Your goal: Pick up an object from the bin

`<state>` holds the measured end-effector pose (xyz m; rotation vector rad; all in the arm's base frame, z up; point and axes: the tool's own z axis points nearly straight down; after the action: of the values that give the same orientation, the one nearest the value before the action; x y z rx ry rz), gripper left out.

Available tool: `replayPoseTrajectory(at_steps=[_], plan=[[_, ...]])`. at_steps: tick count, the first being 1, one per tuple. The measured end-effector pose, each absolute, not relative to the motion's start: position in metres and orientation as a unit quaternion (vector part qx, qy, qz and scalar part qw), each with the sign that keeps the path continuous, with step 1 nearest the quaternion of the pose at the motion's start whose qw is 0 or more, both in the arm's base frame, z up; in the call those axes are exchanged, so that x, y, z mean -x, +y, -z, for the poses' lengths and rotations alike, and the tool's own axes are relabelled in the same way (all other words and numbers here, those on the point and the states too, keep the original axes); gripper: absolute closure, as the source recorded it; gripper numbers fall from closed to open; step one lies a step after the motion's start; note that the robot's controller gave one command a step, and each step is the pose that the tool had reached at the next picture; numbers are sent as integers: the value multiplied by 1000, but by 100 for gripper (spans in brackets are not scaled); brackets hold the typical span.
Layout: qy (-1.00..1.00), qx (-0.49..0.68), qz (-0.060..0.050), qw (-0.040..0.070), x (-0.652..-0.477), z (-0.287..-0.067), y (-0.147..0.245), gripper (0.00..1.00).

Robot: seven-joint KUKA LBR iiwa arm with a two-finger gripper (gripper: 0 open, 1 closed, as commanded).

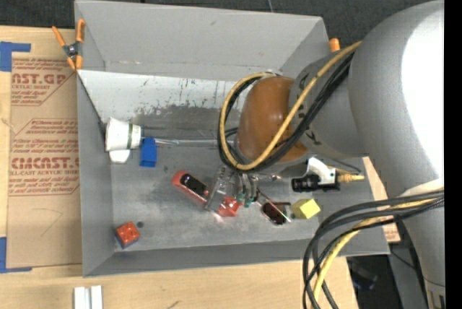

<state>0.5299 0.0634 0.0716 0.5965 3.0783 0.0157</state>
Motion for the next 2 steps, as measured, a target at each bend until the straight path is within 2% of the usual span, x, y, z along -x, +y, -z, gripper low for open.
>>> replayPoseTrajectory(at_steps=[1, 2], plan=[[982, -190, -5, 3, -530, -72, 63, 100], [983, -185, -3, -1, -525, -108, 66, 100]])
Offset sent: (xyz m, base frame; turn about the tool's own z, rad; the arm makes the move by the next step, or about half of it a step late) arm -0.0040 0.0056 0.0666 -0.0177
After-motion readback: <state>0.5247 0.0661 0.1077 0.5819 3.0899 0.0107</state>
